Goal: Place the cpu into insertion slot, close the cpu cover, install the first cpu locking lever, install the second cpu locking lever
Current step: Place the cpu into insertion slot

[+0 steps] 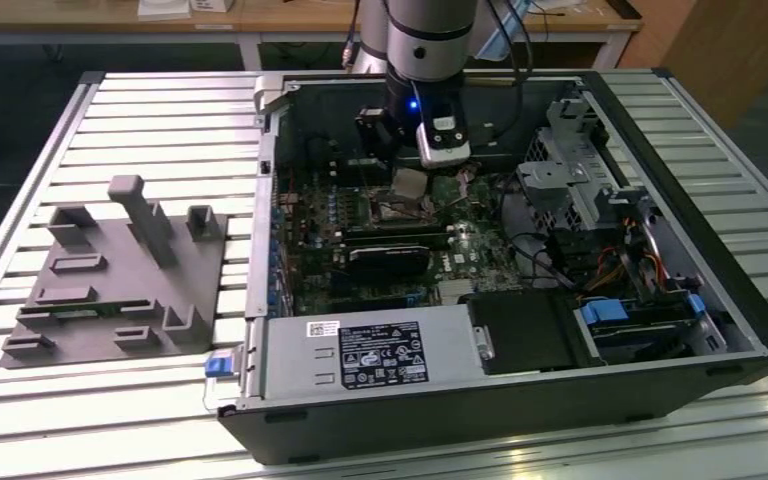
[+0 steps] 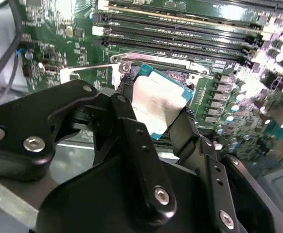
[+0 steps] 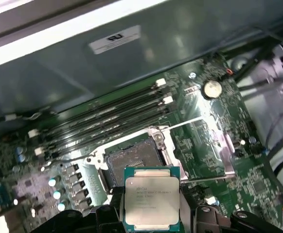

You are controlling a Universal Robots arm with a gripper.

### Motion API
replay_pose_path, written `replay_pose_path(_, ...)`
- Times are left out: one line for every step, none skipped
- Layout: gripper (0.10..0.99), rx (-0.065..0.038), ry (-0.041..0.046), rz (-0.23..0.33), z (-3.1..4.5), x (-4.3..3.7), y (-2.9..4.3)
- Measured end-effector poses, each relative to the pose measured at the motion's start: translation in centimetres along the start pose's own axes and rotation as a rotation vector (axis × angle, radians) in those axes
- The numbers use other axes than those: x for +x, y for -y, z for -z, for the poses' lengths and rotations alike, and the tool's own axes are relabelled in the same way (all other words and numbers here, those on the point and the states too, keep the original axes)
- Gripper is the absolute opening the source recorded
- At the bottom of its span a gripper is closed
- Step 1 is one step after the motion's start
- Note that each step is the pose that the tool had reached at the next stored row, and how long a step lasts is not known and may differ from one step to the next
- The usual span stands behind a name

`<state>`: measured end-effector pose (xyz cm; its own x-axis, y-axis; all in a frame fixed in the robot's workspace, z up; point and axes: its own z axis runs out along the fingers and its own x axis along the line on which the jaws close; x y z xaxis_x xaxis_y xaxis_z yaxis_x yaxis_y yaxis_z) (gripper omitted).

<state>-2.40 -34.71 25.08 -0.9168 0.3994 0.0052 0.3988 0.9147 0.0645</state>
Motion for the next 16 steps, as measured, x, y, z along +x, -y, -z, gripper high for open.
replay_pose_path(0.537, 0.000, 0.0014, -0.017, -0.04, 0.00, 0.00)
replay_pose_path(0.537, 0.000, 0.0028, -0.034, -0.07, 0.00, 0.00)
replay_pose_path(0.537, 0.000, 0.0043, -0.053, -0.11, 0.00, 0.01)
replay_pose_path(0.537, 0.001, 0.0057, -0.070, -0.14, 0.00, 0.01)
replay_pose_path(0.537, 0.001, 0.0072, -0.088, -0.18, 0.00, 0.01)
replay_pose_path(0.537, 0.001, 0.0086, -0.105, -0.21, 0.00, 0.01)
replay_pose_path(0.537, 0.001, 0.0100, -0.122, -0.25, 0.00, 0.02)
replay_pose_path(0.537, 0.001, 0.0114, -0.139, -0.28, 0.00, 0.02)
replay_pose_path(0.537, 0.001, 0.0128, -0.157, -0.32, 0.00, 0.02)
replay_pose_path(0.537, 0.002, 0.0142, -0.174, -0.35, 0.00, 0.02)
replay_pose_path(0.537, 0.002, 0.0157, -0.194, -0.39, 0.00, 0.03)
replay_pose_path(0.537, 0.002, 0.0171, -0.212, -0.42, 0.00, 0.03)
replay_pose_path(0.537, 0.002, 0.0183, -0.228, -0.45, 0.00, 0.03)
replay_pose_path(0.537, 0.002, 0.0198, -0.247, -0.48, 0.00, 0.03)
replay_pose_path(0.537, 0.003, 0.0212, -0.263, -0.49, 0.00, 0.03)
replay_pose_path(0.537, 0.003, 0.0226, -0.280, -0.51, 0.00, 0.03)
